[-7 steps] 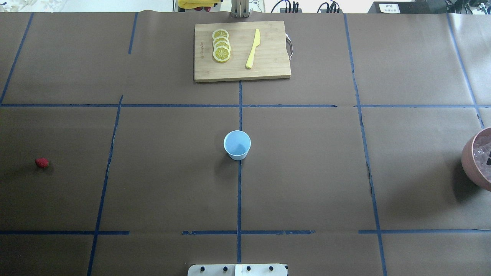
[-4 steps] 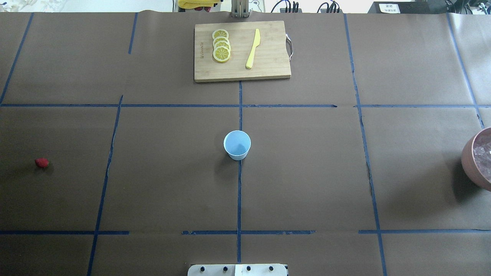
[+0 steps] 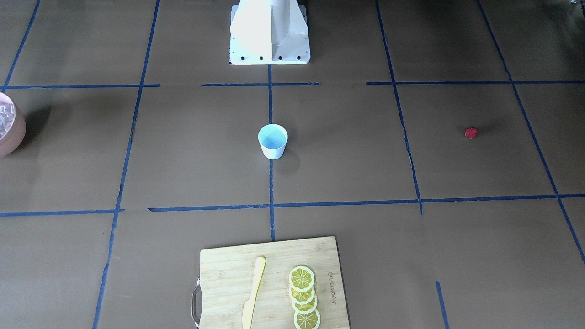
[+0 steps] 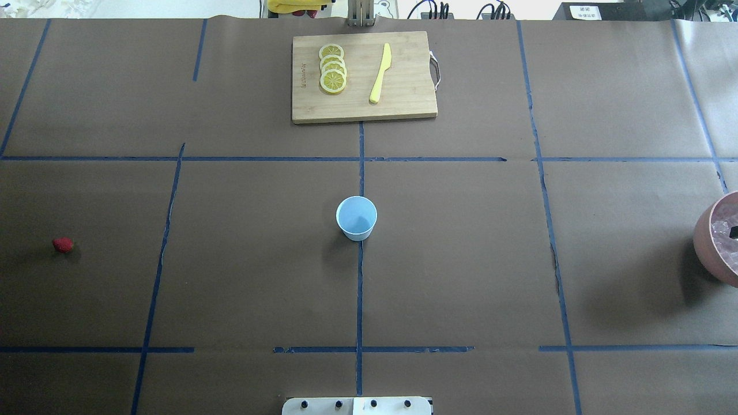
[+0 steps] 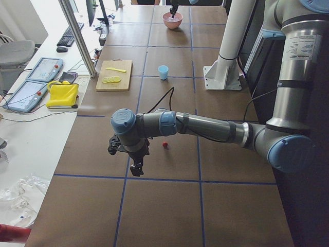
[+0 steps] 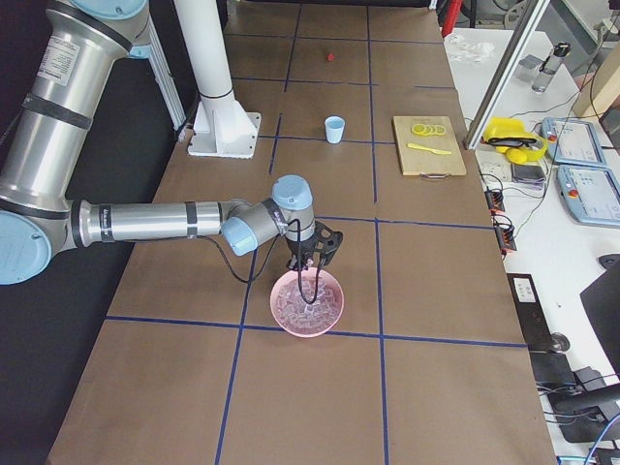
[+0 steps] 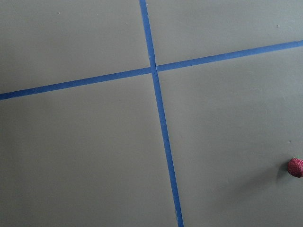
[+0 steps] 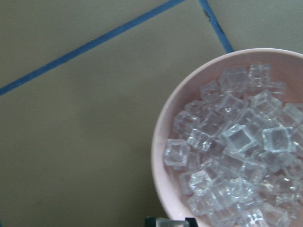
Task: Put ice and strawberries in cup
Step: 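Carry the ice cube with the right gripper over the blue cup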
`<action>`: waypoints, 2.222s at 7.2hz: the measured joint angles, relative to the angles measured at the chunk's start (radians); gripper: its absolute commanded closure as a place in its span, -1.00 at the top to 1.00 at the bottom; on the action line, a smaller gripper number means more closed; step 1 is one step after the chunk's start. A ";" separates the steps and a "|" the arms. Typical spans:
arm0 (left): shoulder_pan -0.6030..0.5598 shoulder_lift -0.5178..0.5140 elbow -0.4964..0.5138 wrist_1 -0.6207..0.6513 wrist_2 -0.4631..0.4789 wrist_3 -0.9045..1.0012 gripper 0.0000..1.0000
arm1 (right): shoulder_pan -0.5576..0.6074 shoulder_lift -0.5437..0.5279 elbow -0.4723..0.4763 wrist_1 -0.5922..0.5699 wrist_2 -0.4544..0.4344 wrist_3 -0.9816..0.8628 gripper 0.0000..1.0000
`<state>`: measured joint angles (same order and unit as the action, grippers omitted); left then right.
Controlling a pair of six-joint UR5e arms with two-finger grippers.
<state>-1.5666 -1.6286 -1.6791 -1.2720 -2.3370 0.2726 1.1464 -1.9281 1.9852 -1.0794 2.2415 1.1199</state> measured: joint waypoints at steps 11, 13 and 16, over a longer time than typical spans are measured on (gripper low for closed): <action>0.000 0.033 0.000 -0.063 -0.001 0.003 1.00 | -0.541 1.055 -0.300 -0.303 -0.266 0.731 -0.40; 0.000 0.036 -0.002 -0.067 -0.001 0.002 1.00 | -0.591 1.074 -0.326 -0.301 -0.314 0.756 -0.02; 0.000 0.038 -0.002 -0.073 -0.001 0.002 1.00 | -0.624 1.084 -0.342 -0.301 -0.349 0.780 0.42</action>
<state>-1.5662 -1.5907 -1.6812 -1.3447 -2.3378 0.2749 0.5223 -0.8446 1.6429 -1.3802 1.8923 1.9002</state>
